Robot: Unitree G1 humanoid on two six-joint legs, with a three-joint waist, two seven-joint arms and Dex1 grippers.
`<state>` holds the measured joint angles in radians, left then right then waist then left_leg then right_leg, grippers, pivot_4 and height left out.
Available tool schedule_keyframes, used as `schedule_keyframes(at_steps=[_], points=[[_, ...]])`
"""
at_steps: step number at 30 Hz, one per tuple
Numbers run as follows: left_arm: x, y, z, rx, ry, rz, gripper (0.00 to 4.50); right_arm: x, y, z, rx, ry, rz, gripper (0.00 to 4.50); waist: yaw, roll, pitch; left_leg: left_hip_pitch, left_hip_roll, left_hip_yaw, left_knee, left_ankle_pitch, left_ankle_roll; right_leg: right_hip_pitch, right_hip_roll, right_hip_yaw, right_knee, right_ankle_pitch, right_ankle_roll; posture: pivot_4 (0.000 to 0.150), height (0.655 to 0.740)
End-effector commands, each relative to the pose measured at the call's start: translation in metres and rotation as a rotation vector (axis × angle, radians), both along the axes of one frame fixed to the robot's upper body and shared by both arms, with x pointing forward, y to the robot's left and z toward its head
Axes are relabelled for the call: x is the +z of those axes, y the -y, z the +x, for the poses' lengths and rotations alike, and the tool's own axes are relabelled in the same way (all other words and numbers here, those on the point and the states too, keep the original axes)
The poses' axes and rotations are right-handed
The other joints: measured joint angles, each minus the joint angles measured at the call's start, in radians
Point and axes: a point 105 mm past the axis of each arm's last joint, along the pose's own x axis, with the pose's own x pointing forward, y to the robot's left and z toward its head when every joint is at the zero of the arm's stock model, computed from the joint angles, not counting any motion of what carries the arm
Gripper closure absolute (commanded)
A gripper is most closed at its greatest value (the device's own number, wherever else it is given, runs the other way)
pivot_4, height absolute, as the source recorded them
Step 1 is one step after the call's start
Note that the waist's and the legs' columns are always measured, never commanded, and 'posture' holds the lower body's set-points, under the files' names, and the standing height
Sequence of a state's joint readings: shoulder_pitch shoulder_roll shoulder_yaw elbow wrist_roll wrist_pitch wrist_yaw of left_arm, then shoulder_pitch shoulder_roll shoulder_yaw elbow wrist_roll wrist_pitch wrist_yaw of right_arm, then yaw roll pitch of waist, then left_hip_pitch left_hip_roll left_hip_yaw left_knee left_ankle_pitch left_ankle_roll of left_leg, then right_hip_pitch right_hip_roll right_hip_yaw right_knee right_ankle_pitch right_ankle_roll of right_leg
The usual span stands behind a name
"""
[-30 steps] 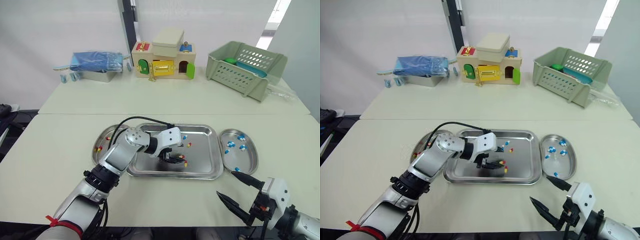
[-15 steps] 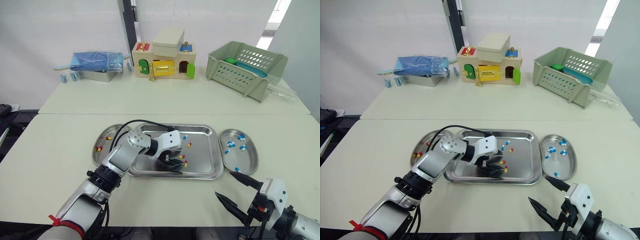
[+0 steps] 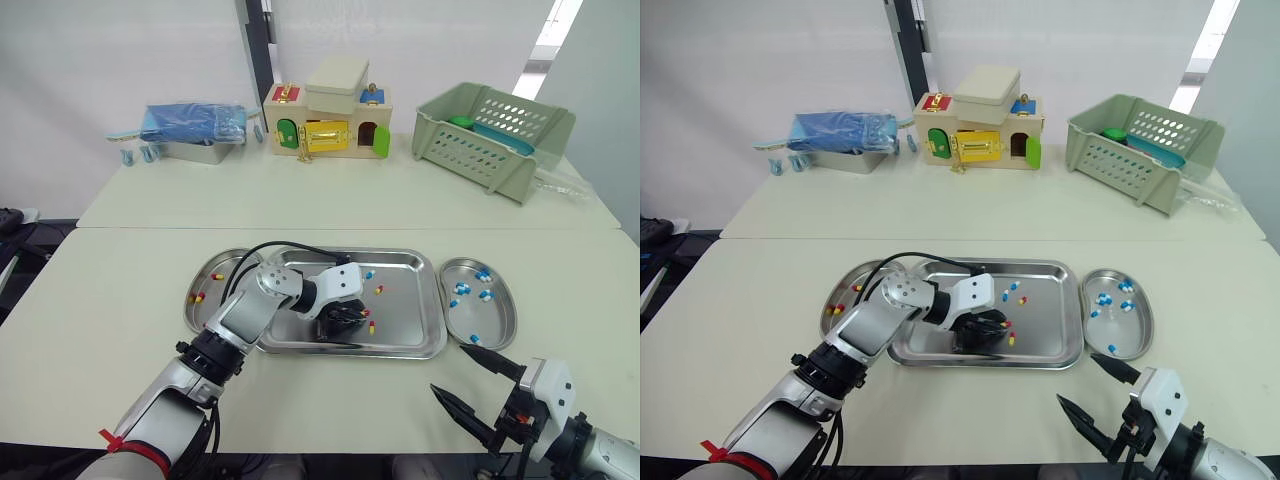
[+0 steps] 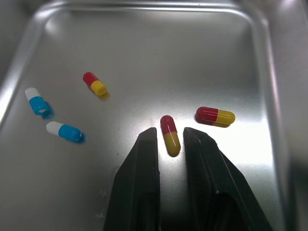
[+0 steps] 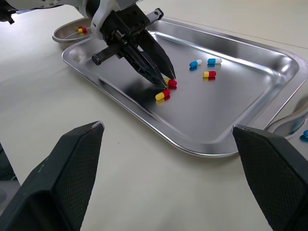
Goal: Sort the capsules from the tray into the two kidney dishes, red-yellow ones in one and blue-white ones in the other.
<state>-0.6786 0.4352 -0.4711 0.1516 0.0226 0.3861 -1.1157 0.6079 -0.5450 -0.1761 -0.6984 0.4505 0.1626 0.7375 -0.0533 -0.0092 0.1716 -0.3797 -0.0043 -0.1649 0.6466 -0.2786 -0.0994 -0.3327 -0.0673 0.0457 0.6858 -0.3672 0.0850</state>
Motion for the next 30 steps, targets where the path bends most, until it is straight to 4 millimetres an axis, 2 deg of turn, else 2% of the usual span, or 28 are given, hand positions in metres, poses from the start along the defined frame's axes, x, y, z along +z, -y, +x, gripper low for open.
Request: schedule_keyframes(at_steps=[1, 11, 15, 23, 27, 30], points=[[0.002, 0.004, -0.002, -0.021, 0.024, 0.007, 3.65, 0.007, -0.001, 0.0, 0.002, 0.04, 0.0, 0.0, 0.0, 0.0, 0.0, 0.0, 0.0, 0.0, 0.0, 0.0, 0.0, 0.0, 0.0, 0.0, 0.0, 0.0, 0.0, 0.15, 0.74], [-0.001, 0.005, -0.003, -0.026, 0.017, 0.02, 3.65, 0.008, -0.003, -0.001, 0.004, 0.04, 0.001, 0.0, 0.0, 0.0, 0.0, 0.0, 0.0, 0.0, 0.0, 0.0, 0.0, 0.0, 0.0, 0.0, 0.0, 0.0, 0.0, 0.15, 0.74], [-0.002, 0.005, -0.003, -0.027, 0.013, 0.021, 4.49, 0.008, -0.003, -0.001, 0.005, 0.041, 0.0, 0.0, 0.001, 0.0, 0.0, 0.0, 0.0, 0.0, 0.0, 0.0, 0.0, 0.0, 0.0, 0.0, 0.0, 0.0, 0.0, 0.15, 0.74], [0.003, 0.003, -0.003, -0.019, 0.017, 0.005, 4.49, 0.007, -0.004, 0.0, 0.007, 0.042, 0.002, 0.0, 0.0, 0.0, 0.0, 0.0, 0.0, 0.0, 0.0, 0.0, 0.0, 0.0, 0.0, 0.0, 0.0, 0.0, 0.0, 0.15, 0.74], [0.032, 0.0, 0.0, 0.025, 0.029, -0.104, 4.49, 0.006, -0.003, -0.001, 0.012, 0.04, 0.002, 0.0, 0.0, 0.0, 0.0, 0.0, 0.0, 0.0, 0.0, 0.0, 0.0, 0.0, 0.0, 0.0, 0.0, 0.0, 0.0, 0.15, 0.74], [0.06, -0.015, 0.003, 0.109, 0.037, -0.179, 4.49, 0.005, -0.004, -0.002, 0.028, 0.036, -0.001, 0.0, -0.001, 0.0, 0.0, 0.0, 0.0, 0.0, 0.0, 0.0, 0.0, 0.0, 0.0, 0.0, 0.0, 0.0, 0.0, 0.15, 0.74]])
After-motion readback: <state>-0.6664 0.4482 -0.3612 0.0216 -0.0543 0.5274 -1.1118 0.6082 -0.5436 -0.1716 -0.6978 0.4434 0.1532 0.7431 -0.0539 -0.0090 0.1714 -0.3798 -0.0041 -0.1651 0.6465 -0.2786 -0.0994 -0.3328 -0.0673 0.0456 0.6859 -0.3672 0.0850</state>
